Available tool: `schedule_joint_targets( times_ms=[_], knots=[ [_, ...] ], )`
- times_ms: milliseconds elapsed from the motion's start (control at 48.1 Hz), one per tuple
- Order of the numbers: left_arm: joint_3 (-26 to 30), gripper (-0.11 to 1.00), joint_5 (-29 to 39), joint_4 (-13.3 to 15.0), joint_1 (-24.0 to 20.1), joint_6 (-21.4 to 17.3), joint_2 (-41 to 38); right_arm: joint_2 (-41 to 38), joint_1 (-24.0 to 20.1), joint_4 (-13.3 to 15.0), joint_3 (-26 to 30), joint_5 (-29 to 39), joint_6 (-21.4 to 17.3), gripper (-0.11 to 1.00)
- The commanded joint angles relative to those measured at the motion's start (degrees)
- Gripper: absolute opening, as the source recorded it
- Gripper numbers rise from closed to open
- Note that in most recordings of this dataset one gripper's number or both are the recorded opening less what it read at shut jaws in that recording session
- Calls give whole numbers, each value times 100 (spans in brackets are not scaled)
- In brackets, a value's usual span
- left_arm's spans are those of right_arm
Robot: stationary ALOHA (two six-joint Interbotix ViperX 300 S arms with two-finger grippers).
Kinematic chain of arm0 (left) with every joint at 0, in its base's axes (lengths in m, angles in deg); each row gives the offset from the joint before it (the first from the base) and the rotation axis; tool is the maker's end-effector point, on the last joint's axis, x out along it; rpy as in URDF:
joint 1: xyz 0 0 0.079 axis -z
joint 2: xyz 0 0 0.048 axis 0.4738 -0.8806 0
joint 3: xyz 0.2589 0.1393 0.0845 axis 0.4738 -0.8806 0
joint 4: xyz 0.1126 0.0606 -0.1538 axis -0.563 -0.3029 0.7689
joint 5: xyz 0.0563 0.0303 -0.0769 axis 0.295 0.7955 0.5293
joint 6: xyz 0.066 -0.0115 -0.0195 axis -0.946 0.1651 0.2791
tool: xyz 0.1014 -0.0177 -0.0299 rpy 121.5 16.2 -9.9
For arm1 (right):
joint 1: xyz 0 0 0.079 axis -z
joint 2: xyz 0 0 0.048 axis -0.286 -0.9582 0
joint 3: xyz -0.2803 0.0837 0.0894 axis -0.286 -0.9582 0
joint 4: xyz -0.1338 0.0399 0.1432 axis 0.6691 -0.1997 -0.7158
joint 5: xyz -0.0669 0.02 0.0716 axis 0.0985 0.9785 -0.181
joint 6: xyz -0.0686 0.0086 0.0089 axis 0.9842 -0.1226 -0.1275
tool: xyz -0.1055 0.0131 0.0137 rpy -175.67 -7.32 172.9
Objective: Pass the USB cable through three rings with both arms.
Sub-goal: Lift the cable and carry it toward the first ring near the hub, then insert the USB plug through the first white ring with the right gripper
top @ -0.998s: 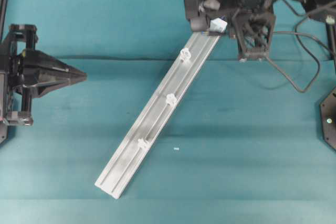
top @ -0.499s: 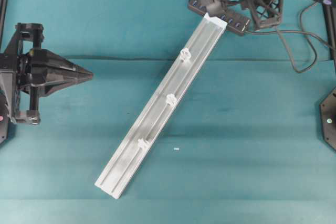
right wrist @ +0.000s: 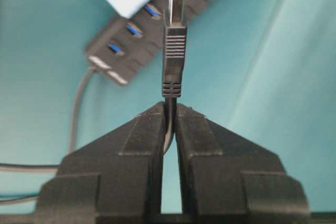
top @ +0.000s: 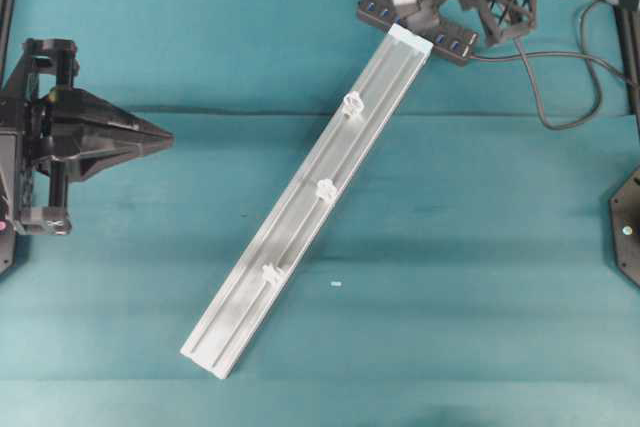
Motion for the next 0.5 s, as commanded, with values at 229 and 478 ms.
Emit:
schedule_joint_targets(
  times_ms=[229, 478],
  knots=[
    [185, -2, -18, -9, 35, 229, 53, -413, -9, -105, 18, -281, 773, 8],
    [325, -2, -18, -9, 26, 316, 70, -668, -35, -202, -9, -615, 853, 8]
  ],
)
